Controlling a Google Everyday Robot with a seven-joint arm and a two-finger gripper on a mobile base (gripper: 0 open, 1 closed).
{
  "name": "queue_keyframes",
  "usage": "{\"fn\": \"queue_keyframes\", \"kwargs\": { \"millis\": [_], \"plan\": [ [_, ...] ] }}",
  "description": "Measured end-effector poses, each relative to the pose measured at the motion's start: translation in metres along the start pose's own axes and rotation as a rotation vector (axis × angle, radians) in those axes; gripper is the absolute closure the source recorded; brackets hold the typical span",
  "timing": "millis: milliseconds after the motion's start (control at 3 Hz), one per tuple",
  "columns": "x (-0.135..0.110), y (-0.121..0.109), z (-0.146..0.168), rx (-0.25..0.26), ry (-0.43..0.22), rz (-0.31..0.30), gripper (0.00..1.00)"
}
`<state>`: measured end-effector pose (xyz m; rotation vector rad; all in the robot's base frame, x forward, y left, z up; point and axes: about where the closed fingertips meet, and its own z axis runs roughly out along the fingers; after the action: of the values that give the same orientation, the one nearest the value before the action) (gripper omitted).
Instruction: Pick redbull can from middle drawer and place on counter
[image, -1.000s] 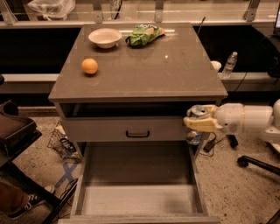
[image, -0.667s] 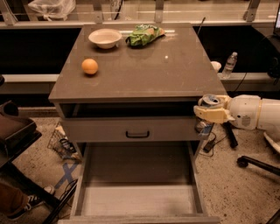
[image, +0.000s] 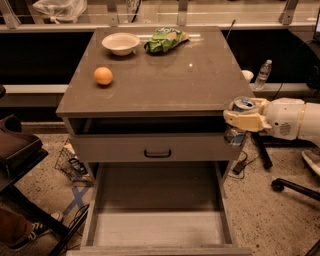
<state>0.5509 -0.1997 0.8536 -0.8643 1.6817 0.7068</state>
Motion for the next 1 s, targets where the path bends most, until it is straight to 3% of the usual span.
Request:
{"fn": "queue_keyframes", "kwargs": {
  "millis": [333, 1000],
  "plan": [
    [-0.009, -0.005, 0.003, 0.016, -0.029, 0.013, 1.00],
    [-0.107, -0.077, 0.005, 0.137, -0.119, 0.052, 1.00]
  ]
}}
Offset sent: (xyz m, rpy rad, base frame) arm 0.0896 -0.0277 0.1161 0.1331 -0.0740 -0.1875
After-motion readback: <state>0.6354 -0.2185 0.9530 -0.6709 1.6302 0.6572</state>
